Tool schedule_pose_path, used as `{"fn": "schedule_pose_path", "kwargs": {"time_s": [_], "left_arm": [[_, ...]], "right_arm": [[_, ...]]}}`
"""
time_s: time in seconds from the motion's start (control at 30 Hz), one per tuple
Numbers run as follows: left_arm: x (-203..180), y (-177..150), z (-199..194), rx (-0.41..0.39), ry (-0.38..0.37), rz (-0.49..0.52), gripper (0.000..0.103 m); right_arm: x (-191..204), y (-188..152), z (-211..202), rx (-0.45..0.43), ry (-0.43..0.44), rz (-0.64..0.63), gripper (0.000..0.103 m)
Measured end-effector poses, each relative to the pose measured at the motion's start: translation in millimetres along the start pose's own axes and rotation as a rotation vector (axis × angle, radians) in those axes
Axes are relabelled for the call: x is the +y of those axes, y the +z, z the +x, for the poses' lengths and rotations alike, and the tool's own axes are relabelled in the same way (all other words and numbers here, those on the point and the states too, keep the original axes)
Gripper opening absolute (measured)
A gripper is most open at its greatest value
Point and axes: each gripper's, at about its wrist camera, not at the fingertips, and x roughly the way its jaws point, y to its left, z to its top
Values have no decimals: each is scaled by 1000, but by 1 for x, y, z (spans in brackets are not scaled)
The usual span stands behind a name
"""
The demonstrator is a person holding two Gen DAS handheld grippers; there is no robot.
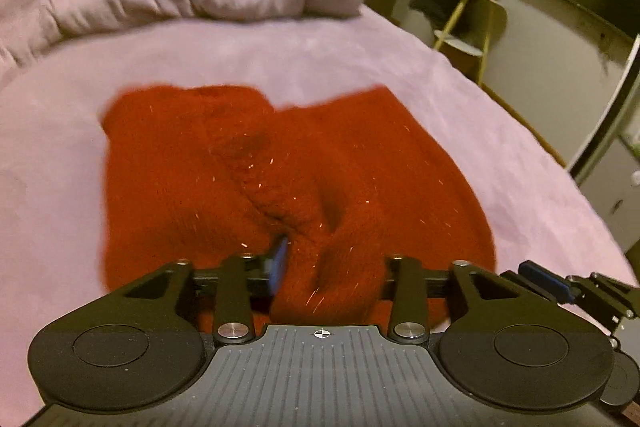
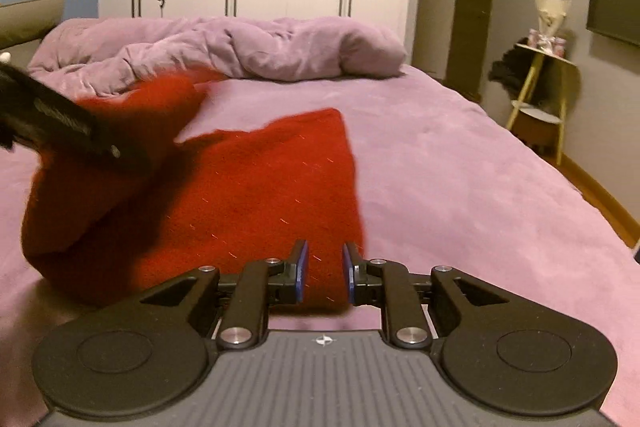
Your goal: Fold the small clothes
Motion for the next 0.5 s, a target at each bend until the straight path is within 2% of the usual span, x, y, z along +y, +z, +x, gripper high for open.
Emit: {"fn": "schedule_pose_path", "kwargs": {"time_s": [0.03,0.07,0.1,0.17,0.33,0.43,0.5], "left_arm": [[1,-4,4,-6,-26,-6,68],[3,-7,5,-21,-50,-3,76],[2,-10,2,-39,-71,9,79],[2,-10,-8,-47,-88,3,80],[28,-11,-60,-131,-187,-166,80],[43,-16,-94,-219,-156,-177,81],[57,-20,-104,-241,-114,-198,81]], "right_arm": [[-3,-2,0,6,-6,6,19],[-6,-4,0,16,-6,15,19],[-8,-7,-1,25,-7,21,19],[-8,-9,-1,35,-3,29,19],[-4,-4,-3,22,14,36,19],[3,3,-3,1,42,20,20],[7,9,-3,-7,66,19,20]]}}
